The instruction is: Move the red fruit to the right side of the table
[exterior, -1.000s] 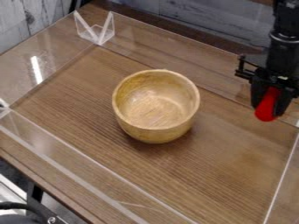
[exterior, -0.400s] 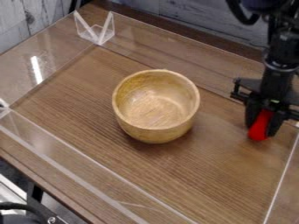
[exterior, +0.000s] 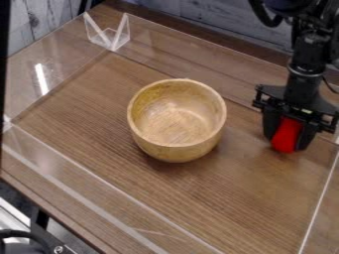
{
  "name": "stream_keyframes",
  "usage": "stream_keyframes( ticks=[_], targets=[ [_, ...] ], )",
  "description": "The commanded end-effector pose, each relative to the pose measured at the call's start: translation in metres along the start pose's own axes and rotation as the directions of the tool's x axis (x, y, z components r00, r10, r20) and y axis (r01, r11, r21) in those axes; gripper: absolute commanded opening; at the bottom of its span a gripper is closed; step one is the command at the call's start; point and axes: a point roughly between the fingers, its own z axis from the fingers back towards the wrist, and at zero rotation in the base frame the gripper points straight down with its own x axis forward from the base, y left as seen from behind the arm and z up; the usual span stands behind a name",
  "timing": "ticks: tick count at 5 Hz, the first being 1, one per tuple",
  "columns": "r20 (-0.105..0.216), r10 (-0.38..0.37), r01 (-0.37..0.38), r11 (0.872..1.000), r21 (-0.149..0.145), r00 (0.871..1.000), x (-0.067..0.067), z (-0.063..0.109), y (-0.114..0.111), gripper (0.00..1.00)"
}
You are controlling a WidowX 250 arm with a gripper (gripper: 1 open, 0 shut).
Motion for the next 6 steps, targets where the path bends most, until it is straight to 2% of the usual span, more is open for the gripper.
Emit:
stream_keyframes(
  ticks=[1, 2, 3, 4, 5, 6],
  targets=[
    [0.066, -0.038, 0.038, 0.999, -0.004, 0.997, 0.011, 0.024, 0.002, 1.00],
    [0.076, -0.003, 0.003, 1.000, -0.001, 0.997, 0.001, 0.034, 0.000, 1.00],
    [0.109, 0.023, -0.023, 1.000, -0.004, 0.994, -0.009, 0.051, -0.003, 1.00],
    [0.104, 0.041, -0.041, 0.999, -0.002, 0.994, -0.011, 0.047, -0.001, 0.00],
    [0.105, 0.047, -0.047, 0.999, -0.005, 0.993, -0.019, 0.048, -0.003, 0.00],
    [0.124, 0.060, -0.059, 0.998, -0.012, 0.990, -0.025, 0.059, -0.004, 0.00]
  ],
)
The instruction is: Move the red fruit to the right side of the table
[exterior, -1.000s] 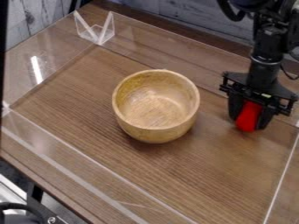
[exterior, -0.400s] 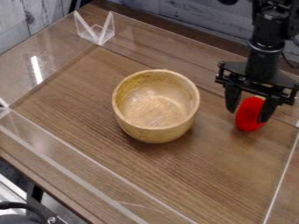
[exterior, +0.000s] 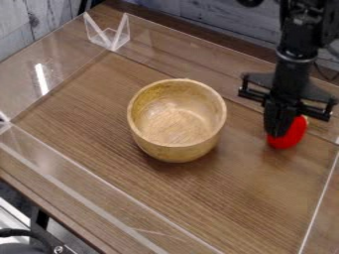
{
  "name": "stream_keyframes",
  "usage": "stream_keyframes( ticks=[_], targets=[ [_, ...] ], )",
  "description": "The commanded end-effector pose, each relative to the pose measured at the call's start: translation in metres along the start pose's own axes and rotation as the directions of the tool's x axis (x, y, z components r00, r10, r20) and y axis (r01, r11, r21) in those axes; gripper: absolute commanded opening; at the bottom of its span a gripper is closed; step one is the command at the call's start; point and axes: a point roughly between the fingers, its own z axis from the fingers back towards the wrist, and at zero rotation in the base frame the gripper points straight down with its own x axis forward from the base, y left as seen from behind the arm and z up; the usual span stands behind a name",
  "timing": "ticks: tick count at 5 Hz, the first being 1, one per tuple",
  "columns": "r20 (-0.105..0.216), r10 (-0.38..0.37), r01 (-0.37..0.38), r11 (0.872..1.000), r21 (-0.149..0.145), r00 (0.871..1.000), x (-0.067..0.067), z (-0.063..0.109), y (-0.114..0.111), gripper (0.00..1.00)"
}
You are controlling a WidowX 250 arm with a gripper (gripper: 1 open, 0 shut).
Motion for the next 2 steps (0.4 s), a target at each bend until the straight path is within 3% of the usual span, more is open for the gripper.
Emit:
stream_keyframes(
  ticks=[1, 2],
  targets=[
    [0.045, -0.075, 0.076, 0.997, -0.027, 0.996, -0.018, 0.023, -0.012, 0.00],
    [0.031, -0.124, 0.125, 0.992, -0.032, 0.992, -0.033, 0.023, -0.015, 1.00]
  ],
)
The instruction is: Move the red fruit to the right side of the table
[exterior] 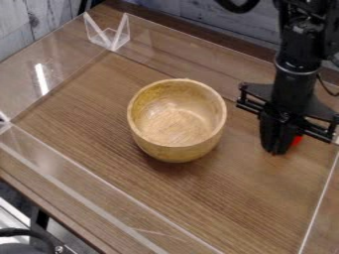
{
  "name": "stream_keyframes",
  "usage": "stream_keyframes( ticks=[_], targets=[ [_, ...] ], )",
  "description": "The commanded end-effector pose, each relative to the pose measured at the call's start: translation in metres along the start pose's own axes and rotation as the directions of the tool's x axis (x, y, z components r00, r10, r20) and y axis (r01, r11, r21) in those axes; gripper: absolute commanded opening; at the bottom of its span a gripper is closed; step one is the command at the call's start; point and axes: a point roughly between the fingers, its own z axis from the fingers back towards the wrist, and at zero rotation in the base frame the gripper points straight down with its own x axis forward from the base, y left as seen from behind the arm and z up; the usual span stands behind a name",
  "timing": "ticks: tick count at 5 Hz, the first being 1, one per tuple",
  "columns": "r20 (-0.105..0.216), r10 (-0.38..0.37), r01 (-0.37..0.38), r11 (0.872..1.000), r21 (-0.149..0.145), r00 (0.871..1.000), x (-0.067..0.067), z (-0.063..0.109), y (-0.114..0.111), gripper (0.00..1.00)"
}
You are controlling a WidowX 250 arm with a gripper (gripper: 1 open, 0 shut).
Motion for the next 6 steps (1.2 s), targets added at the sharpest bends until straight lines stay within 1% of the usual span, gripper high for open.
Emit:
stream_keyframes(
  ticks=[1, 2, 3, 4, 5, 6],
  targets=[
    [0.035, -0.030, 0.030, 0.999, -0.018, 0.999, -0.003, 0.013, -0.010, 1.00],
    [0.009, -0.052, 0.052, 0.998, -0.022, 0.999, -0.011, 0.000, -0.017, 0.00],
    [-0.009, -0.014, 0.014, 1.000, -0.022, 1.000, -0.020, -0.009, -0.018, 1.00],
    [-0.023, 0.025, -0.026, 0.999, -0.023, 0.999, -0.028, -0.015, -0.020, 1.00],
    [-0.031, 0.036, -0.037, 0.999, -0.024, 0.999, -0.024, -0.022, -0.020, 1.00],
    [-0.033, 0.048, -0.049, 0.998, -0.027, 0.998, -0.021, -0.024, -0.020, 1.00]
  ],
)
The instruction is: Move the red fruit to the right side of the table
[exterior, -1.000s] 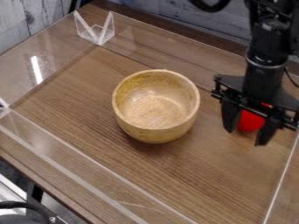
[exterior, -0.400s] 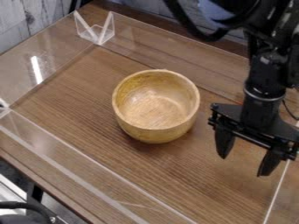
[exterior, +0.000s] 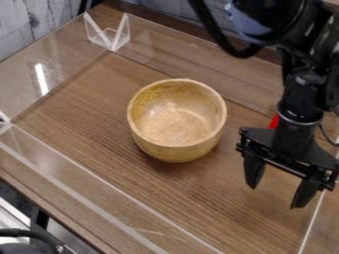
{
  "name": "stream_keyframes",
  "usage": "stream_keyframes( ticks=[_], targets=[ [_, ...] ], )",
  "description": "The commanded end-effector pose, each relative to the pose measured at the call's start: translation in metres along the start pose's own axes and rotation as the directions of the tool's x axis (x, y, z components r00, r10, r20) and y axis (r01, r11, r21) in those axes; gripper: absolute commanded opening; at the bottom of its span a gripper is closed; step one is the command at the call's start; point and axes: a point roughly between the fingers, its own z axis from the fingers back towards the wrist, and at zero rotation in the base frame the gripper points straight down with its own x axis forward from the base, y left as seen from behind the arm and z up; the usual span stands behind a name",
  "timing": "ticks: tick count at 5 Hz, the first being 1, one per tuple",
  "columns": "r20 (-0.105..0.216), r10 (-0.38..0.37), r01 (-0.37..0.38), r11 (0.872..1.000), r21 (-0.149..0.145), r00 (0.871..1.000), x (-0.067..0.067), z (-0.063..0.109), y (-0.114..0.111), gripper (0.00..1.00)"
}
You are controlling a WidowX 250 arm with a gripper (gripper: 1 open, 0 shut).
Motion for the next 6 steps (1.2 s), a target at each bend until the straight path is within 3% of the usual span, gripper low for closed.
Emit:
stream_keyframes(
  ticks=[1, 2, 4, 6],
  targets=[
    [0.046, -0.038, 0.039, 0.999, -0.025, 0.998, 0.017, 0.021, 0.000, 1.00],
    [0.044, -0.071, 0.073, 0.997, -0.028, 0.996, 0.024, 0.029, 0.007, 1.00],
    [0.023, -0.057, 0.058, 0.998, -0.039, 0.998, 0.020, 0.018, 0.020, 1.00],
    [0.023, 0.031, -0.030, 0.998, -0.049, 0.999, 0.014, 0.034, -0.006, 1.00]
  ],
)
